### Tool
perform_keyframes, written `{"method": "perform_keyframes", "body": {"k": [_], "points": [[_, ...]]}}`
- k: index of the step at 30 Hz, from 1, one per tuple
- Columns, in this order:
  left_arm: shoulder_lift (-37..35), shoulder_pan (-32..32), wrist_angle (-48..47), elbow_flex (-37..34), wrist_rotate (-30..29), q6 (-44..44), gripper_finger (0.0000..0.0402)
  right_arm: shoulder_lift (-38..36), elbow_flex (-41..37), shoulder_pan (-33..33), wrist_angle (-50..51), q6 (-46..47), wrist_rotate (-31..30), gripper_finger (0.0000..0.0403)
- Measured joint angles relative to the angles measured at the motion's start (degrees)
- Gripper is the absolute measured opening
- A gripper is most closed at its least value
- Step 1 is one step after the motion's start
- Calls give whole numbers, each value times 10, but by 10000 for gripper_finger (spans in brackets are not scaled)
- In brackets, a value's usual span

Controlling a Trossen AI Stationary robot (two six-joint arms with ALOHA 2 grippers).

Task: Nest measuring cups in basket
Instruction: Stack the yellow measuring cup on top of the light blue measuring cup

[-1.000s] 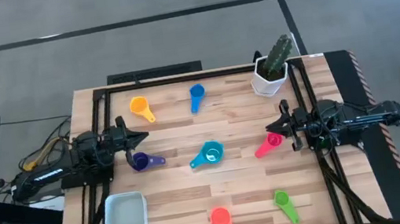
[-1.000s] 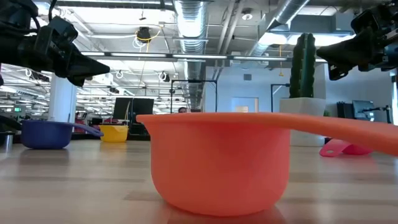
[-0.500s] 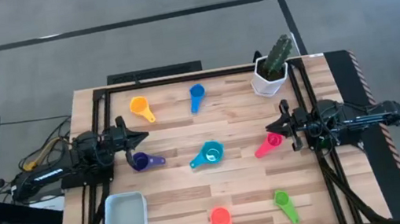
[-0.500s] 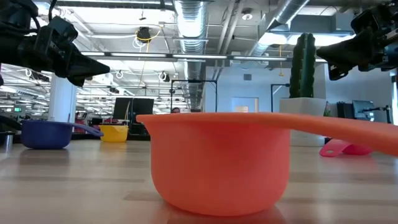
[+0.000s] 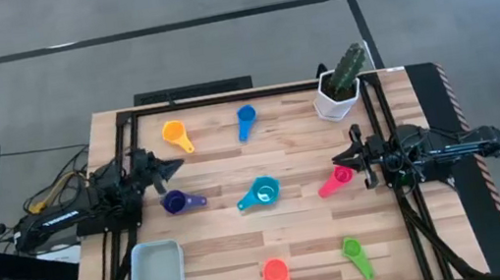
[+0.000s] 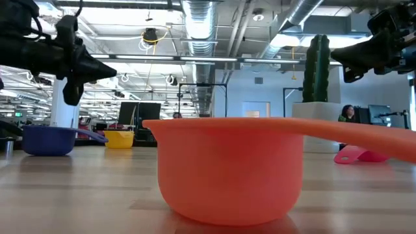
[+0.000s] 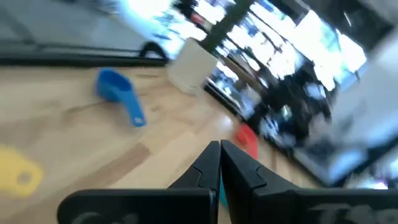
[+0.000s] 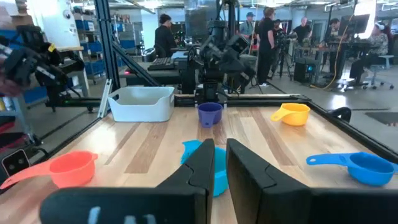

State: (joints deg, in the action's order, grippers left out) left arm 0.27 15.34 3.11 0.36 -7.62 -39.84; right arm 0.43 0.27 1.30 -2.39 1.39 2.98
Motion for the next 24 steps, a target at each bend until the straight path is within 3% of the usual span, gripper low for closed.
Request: {"method": "perform_keyframes", "body": {"k": [4, 9, 19, 24], "points": [[0, 0, 33, 0, -40, -114, 0, 0, 0, 0, -45, 71, -13, 67], [0, 0, 42, 3, -42, -169, 0, 0, 0, 0, -97, 187, -105, 67], [48, 0, 40, 36, -42, -155, 0, 5, 2, 1, -117, 415, -270, 67], [85, 0, 42, 49, -37, -183, 0, 16, 4, 0, -161, 448, -270, 67]]}}
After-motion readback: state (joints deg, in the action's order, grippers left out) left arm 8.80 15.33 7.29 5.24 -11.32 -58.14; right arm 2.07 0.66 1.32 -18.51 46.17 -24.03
